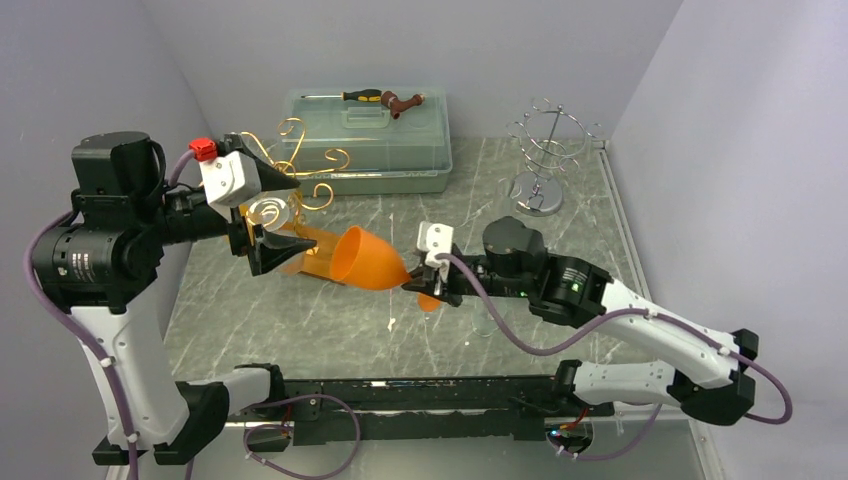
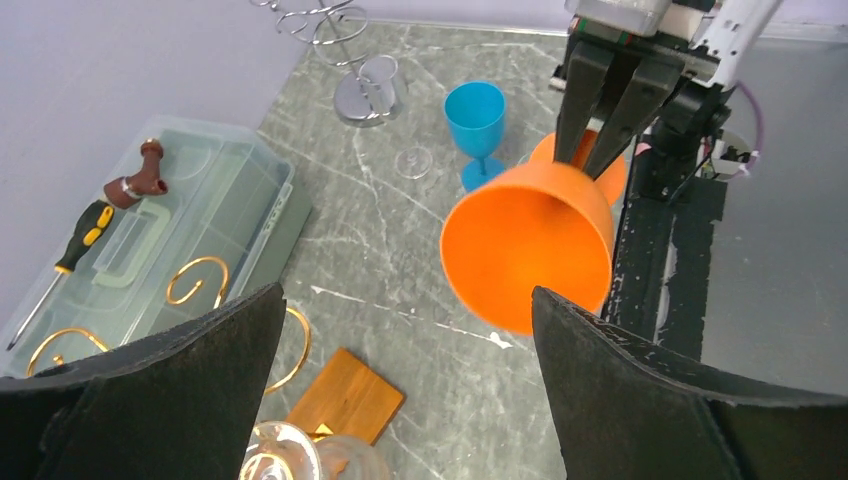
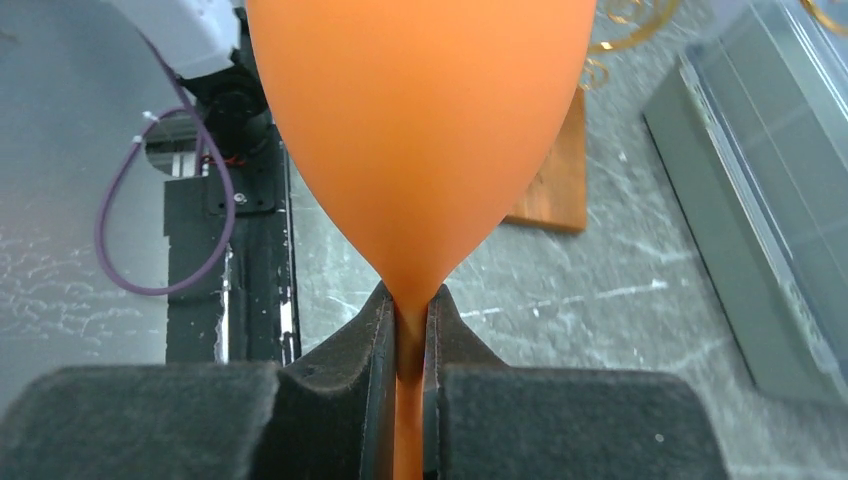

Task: Place the wine glass upside down on the wine glass rack
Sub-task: Turn the wine glass upside down at the wine rack.

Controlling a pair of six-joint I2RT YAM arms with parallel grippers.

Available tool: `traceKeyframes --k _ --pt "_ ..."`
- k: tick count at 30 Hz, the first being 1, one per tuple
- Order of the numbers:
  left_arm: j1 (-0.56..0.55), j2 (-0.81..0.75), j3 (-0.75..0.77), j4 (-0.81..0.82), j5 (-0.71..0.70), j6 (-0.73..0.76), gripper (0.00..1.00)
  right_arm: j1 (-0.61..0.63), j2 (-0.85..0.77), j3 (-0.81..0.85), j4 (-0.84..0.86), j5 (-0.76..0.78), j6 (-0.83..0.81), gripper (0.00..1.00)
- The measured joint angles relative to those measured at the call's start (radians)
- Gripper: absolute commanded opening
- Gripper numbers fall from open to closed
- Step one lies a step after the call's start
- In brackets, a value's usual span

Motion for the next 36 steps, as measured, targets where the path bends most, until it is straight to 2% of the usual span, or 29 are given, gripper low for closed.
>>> traceKeyframes --k 4,13,22,30,32,34,36 --pt "0.0 -0.004 -0.007 -0.009 0.03 0.001 0.97 0.031 0.082 0.093 -0.031 -0.058 -0.081 0.0" --pt "-0.001 0.029 0.051 -0.072 0.078 0.069 0.95 0.06 0.117 0.212 -0.072 -0.143 -0.201 0.0" --pt "-0.019 0.014 0.034 -0.077 0.144 0.06 0.93 0.074 0.205 0.341 -0.124 -0.161 -0.27 0.0" --pt "-0.032 -0.033 -0.026 -0.079 0.181 0.045 0.63 0.077 0.256 0.384 -0.158 -0.143 -0.322 0.0" --pt "-0.035 -0.042 -0.055 -0.081 0.183 0.047 0.49 0.077 0.275 0.418 -0.163 -0.143 -0.335 0.0" --pt "-0.037 -0.042 -0.074 -0.084 0.182 0.048 0.26 0.077 0.298 0.462 -0.164 -0.144 -0.345 0.0" --pt "-0.039 -0.033 -0.075 -0.085 0.181 0.048 0.13 0.077 0.32 0.498 -0.164 -0.145 -0.353 0.0"
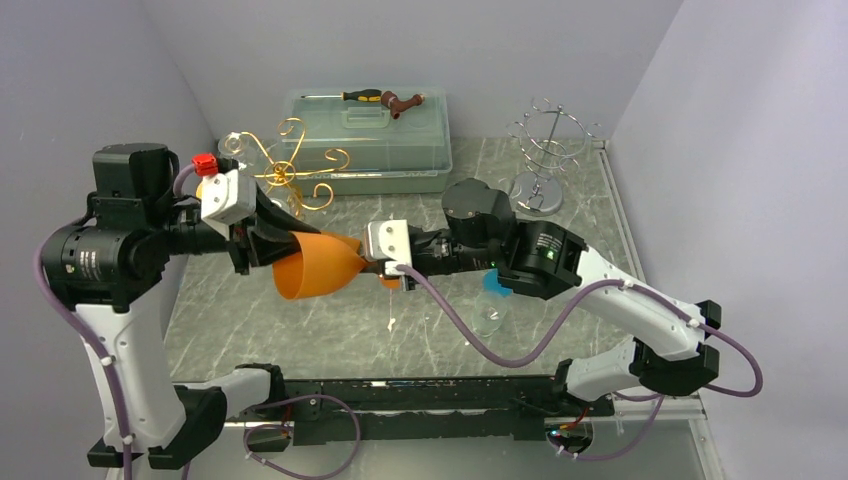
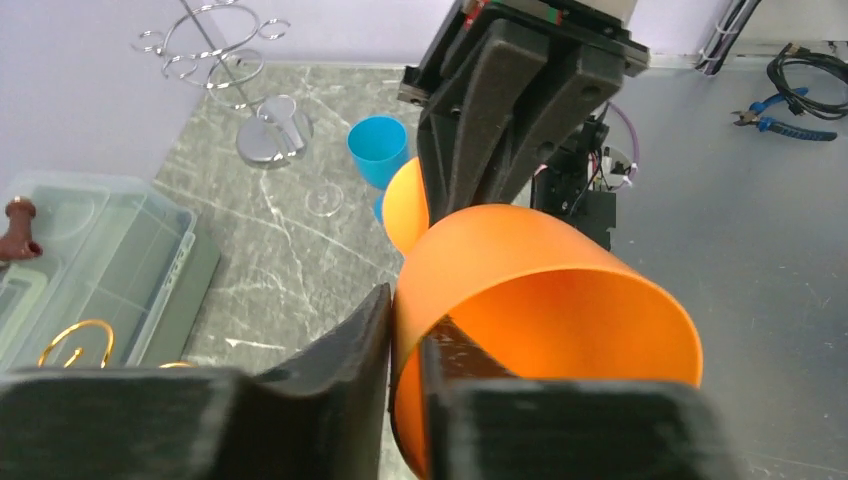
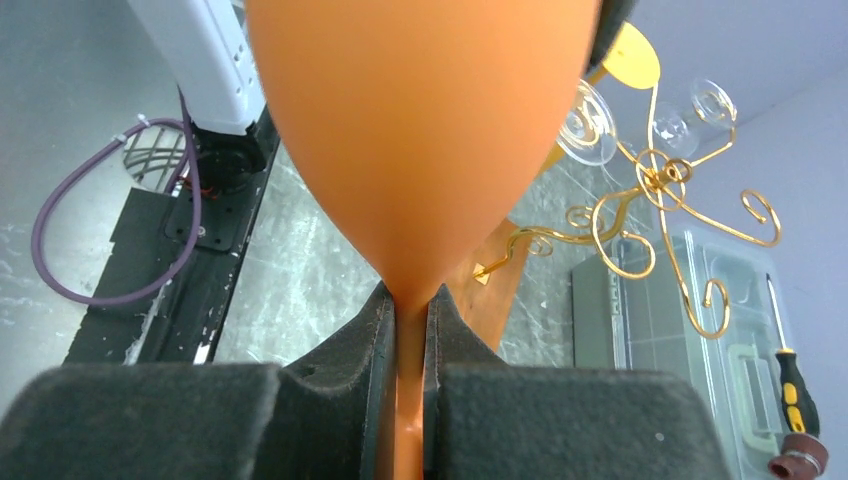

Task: Place the wine glass upside down on the wine glass rack
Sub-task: Turn the wine glass upside down at the wine rack.

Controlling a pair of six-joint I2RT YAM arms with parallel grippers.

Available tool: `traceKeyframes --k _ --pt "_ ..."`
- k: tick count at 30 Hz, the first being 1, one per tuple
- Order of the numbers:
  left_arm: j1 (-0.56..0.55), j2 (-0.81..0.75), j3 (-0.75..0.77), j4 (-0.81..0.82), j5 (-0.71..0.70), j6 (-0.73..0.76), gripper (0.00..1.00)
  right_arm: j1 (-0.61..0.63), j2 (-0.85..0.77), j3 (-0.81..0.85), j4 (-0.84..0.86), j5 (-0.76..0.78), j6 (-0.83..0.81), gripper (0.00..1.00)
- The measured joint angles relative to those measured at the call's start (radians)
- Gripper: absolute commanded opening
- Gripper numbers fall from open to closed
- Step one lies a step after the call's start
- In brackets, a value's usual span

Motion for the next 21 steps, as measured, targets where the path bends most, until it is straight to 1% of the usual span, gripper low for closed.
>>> traceKeyframes --k 2,3,5,6,7,8,9,10,12,13,14,18,21 --pt "0.0 0.009 0.006 0.003 -0.007 0.001 0.02 0.0 0.02 0.022 -0.008 -0.002 -0.004 0.0" --pt "0.0 0.013 0.012 0.007 -0.02 0.008 0.0 0.001 0.032 0.034 -0.015 0.003 0.0 0.0" --pt "0.004 0.015 0.013 0.014 -0.044 0.009 0.0 -0.002 0.052 0.055 -0.028 0.011 0.01 0.0" --pt "0.005 0.012 0.011 0.019 -0.058 0.008 0.0 -0.003 0.062 0.063 -0.031 0.016 0.015 0.03" --pt "0.006 0.006 0.005 0.024 -0.071 0.004 0.0 -0.003 0.066 0.065 -0.031 0.019 0.019 0.11" --pt "0.006 -0.005 -0.003 0.03 -0.083 0.0 0.0 -0.002 0.069 0.066 -0.031 0.021 0.023 0.23" --pt "0.006 -0.016 -0.013 0.04 -0.093 -0.005 0.0 0.0 0.071 0.066 -0.029 0.025 0.028 0.37" --pt "0.006 -0.031 -0.025 0.056 -0.104 -0.014 0.0 0.0 0.072 0.065 -0.025 0.029 0.035 0.57" --pt "0.004 -0.061 -0.051 0.095 -0.114 -0.041 0.0 0.007 0.073 0.061 0.011 0.05 0.056 0.74" --pt "0.002 -0.073 -0.06 0.107 -0.118 -0.051 0.0 0.008 0.073 0.059 0.04 0.069 0.065 0.79" --pt "0.0 -0.094 -0.077 0.138 -0.13 -0.062 0.0 0.008 0.073 0.059 0.062 0.087 0.076 0.86" --pt "-0.001 -0.156 -0.117 0.262 -0.184 -0.098 0.0 0.007 0.072 0.059 0.124 0.158 0.124 0.99" --pt "-0.002 -0.192 -0.148 0.362 -0.22 -0.118 0.0 0.007 0.063 0.059 0.15 0.192 0.16 1.0"
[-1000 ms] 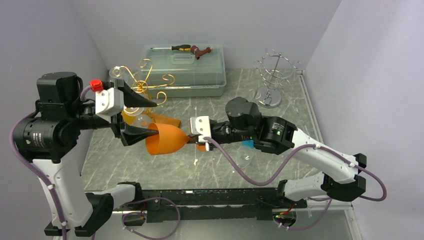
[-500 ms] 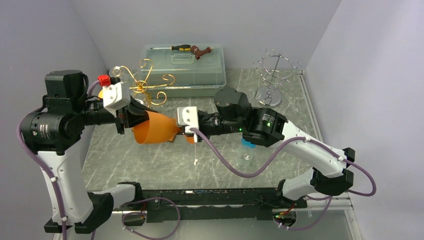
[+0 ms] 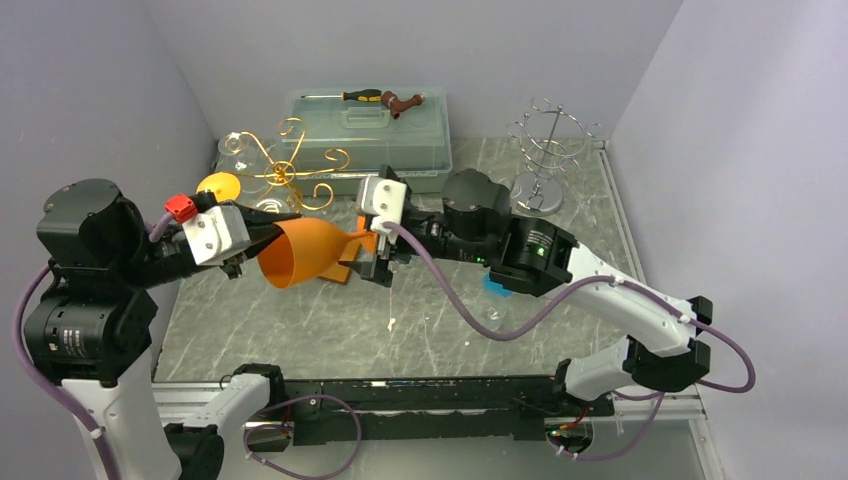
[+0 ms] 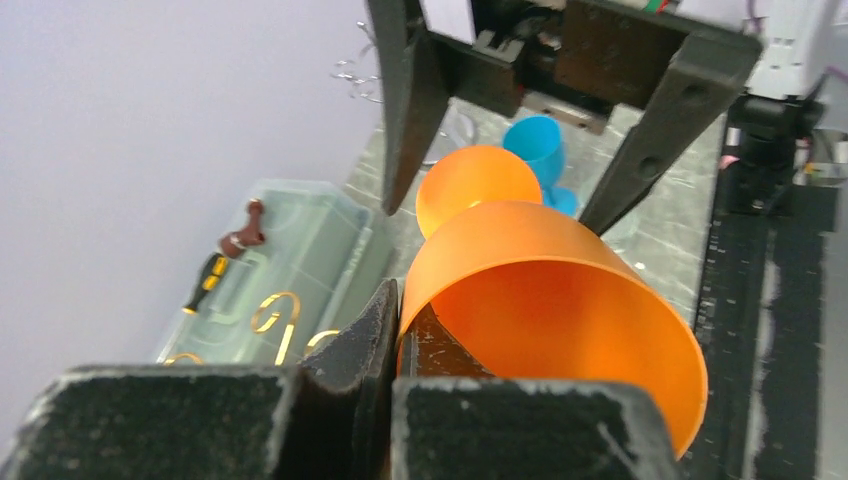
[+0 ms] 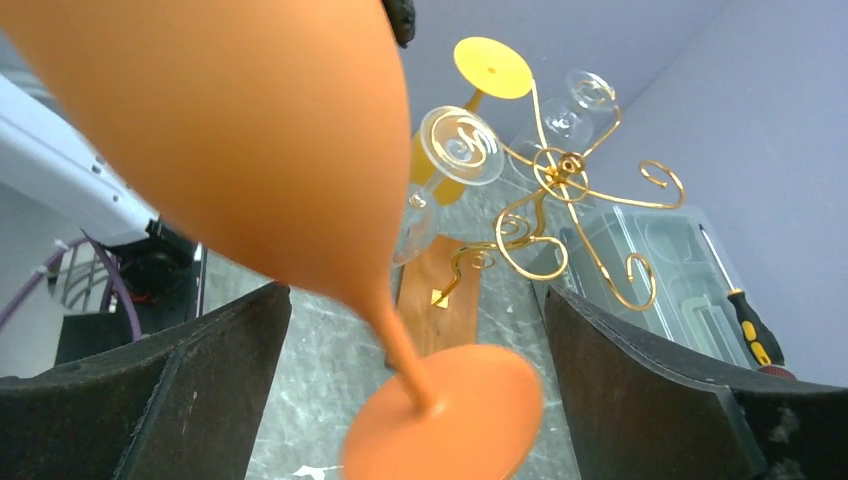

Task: Place the wine glass upside down on the wine glass rack
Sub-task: Turn the wine glass upside down at the wine rack.

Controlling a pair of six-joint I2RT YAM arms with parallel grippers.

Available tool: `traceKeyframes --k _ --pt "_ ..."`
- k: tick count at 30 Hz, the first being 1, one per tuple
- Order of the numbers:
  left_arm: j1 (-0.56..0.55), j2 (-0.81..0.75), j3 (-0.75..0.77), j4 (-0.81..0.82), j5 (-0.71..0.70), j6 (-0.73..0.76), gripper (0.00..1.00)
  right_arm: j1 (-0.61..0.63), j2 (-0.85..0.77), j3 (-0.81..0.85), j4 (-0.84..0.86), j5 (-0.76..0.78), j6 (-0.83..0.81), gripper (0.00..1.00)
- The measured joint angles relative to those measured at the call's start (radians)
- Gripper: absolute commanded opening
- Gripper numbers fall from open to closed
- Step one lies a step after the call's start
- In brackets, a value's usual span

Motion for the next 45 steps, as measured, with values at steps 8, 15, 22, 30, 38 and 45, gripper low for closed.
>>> traceKeyframes --k 8,15,22,30,38,45 --pt "0.0 -0.016 -0.037 0.175 -0.1 0.0 0.0 0.0 -0.106 -0.018 0.019 0.05 0.089 1.0" --pt "0.0 -0.041 -0.064 0.255 -0.16 0.019 0.0 0.0 -0.259 -0.054 -0.019 0.079 0.287 1.0" --pt "0.0 -0.054 -0.061 0.247 -0.185 0.018 0.0 0.0 -0.298 -0.13 -0.085 0.127 0.492 1.0" --pt "0.0 -0.048 -0.044 0.24 -0.203 0.001 0.0 0.0 -0.295 -0.169 -0.157 0.204 0.607 1.0" --pt "0.0 -0.069 -0.083 0.232 -0.213 -0.01 0.0 -0.001 -0.34 -0.225 -0.157 0.238 0.673 1.0" --pt "0.0 -0.056 -0.048 0.232 -0.21 -0.021 0.0 -0.001 -0.337 -0.246 -0.156 0.245 0.726 1.0"
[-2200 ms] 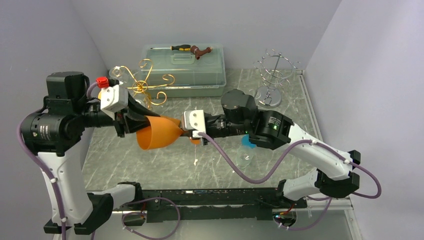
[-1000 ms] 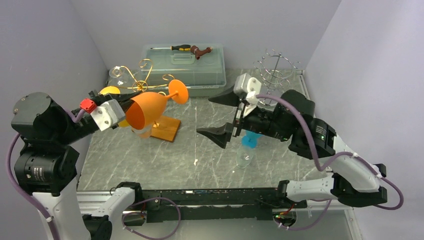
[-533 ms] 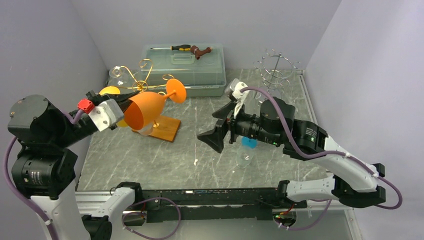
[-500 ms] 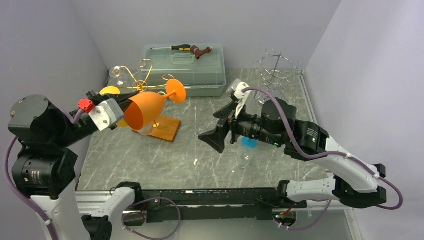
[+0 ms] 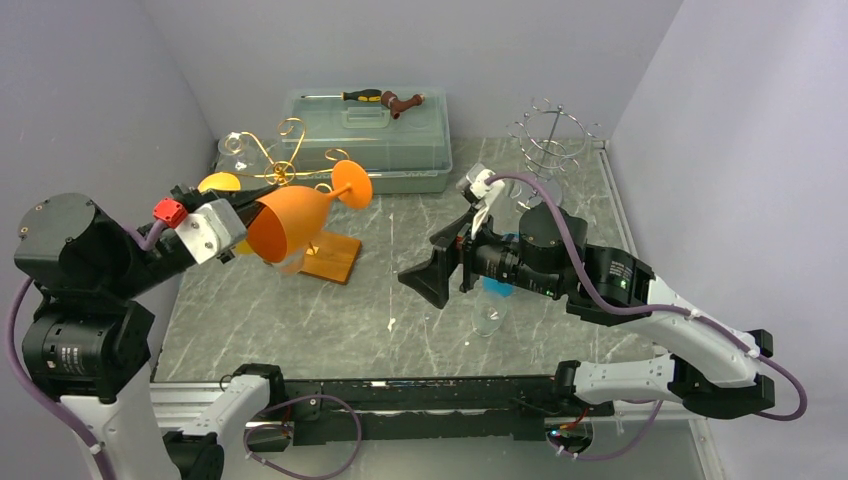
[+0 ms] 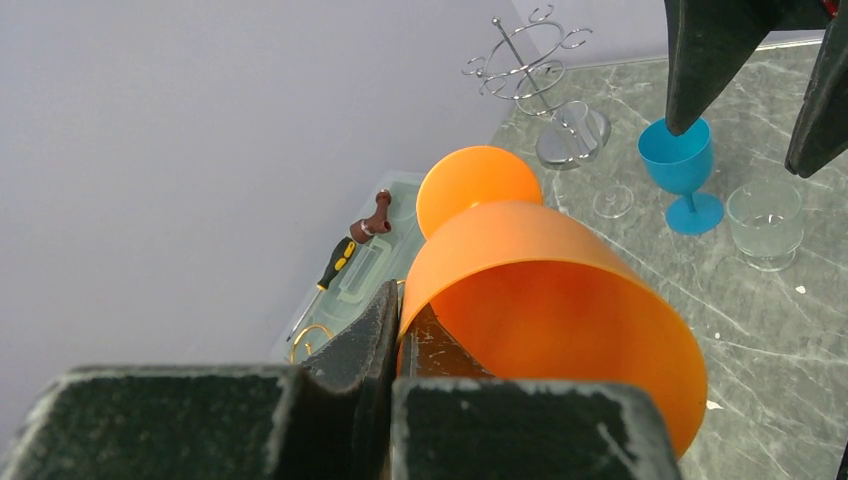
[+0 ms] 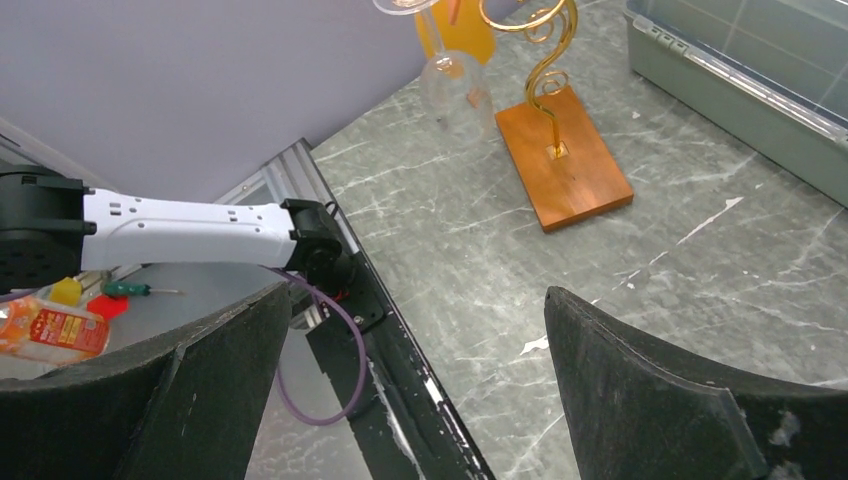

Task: Place the wine glass upside down on the wine glass rack
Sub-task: Turn the wine glass upside down at the wine rack.

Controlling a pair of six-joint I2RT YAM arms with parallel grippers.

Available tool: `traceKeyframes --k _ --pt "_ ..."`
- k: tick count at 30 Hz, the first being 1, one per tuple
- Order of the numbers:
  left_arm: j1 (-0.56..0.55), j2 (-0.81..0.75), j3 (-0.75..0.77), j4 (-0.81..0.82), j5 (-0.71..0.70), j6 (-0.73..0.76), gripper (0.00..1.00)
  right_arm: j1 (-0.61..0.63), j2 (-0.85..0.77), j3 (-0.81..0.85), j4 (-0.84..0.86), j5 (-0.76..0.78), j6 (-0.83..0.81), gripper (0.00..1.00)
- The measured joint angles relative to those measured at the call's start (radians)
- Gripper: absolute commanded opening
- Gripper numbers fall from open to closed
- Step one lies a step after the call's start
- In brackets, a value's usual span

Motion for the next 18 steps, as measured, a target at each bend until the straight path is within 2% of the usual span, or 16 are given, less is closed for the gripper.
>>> traceKeyframes --k 18 --pt "0.003 -0.024 0.043 -0.053 -0.014 0.032 0.0 -0.004 0.061 0.021 0.06 -0.017 0.061 1.0"
